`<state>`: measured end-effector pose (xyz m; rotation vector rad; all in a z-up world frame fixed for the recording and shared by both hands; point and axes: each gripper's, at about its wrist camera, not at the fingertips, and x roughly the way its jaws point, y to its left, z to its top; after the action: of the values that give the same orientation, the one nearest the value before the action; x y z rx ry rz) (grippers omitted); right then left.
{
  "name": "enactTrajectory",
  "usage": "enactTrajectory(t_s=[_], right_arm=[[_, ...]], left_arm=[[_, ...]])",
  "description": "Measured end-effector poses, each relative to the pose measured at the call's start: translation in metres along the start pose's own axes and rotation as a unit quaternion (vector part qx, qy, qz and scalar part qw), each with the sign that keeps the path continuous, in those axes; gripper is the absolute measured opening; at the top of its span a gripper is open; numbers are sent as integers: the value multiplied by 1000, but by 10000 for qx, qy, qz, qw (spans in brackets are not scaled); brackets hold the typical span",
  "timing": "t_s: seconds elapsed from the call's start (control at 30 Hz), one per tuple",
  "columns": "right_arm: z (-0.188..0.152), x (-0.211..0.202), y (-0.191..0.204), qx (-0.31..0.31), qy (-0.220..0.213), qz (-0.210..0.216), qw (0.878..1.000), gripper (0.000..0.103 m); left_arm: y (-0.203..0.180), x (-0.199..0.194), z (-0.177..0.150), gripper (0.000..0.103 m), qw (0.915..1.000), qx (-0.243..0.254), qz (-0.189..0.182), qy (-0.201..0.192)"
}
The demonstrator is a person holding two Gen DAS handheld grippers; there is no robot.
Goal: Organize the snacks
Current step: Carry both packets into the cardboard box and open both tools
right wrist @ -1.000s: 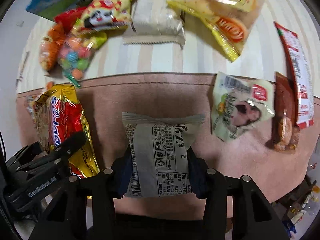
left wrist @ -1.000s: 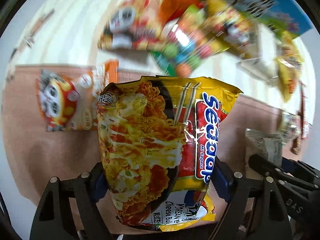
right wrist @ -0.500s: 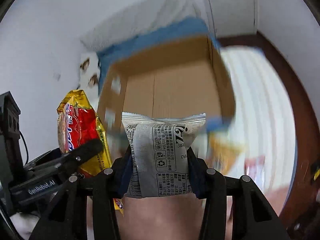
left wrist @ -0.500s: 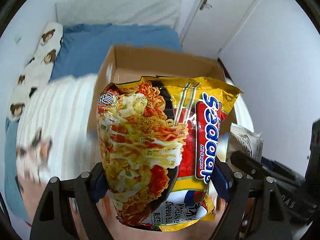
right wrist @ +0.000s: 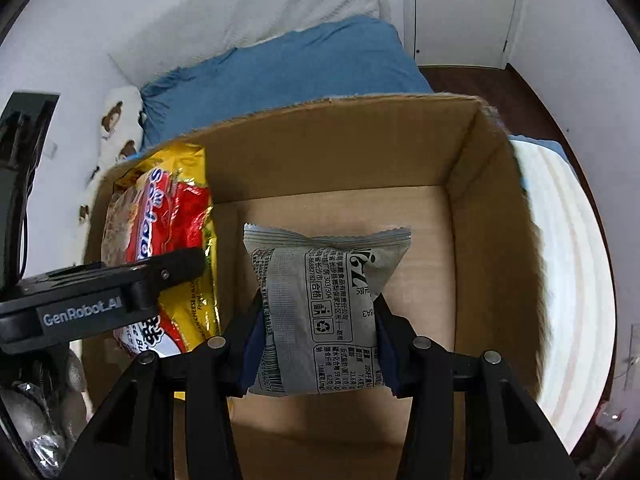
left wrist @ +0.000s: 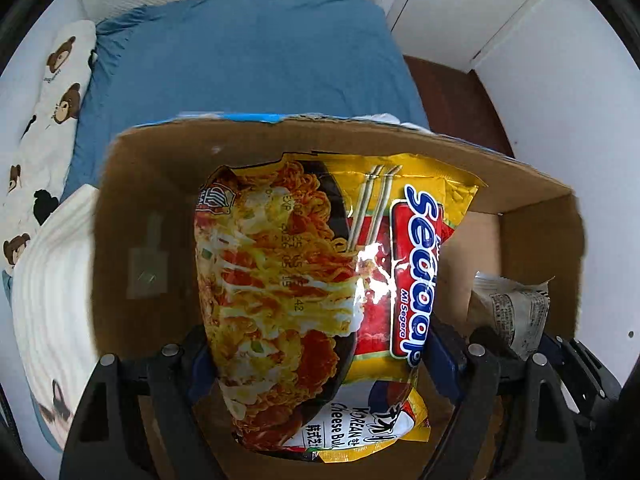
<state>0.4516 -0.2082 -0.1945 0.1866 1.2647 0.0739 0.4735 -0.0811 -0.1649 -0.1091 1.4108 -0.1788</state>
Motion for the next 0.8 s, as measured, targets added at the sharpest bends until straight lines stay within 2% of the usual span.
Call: enactTrajectory(t_s=[0.17,0.2,0.23,0.27,0.3,0.57,0.7,0.73,0.8], right_arm=[[21,38,7,-65,208,-7,9998,51],[23,46,8,-109,235,-45,9997,55],[23,52,8,-146,246,-64,9996,61],[25,57,7,-158,261,-64,9995,78],[25,60,6,-174,300,-42,9994,92],[27,55,0,-206,318,-48,9993,97],[23,19,6,-250,167,-26,9995,97],[24,22,21,-268,110,-24,9996,97],[14,2,22,-313,-29,-42,9995,98]], left_arm=[[-5,18,4,84,9995,135,100,271],[-6,19,2,84,9994,128,82,309],[-8,20,4,85,9994,116,94,301],[-8,21,5,89,9995,100,113,289],[-9,20,5,93,9995,90,97,277],[-3,-9,-10,93,10000,51,-56,24],[10,-41,-28,93,9991,1,-34,-423],[10,-54,-36,93,9982,18,-50,-596],[12,-77,-53,93,9965,41,-57,-834]])
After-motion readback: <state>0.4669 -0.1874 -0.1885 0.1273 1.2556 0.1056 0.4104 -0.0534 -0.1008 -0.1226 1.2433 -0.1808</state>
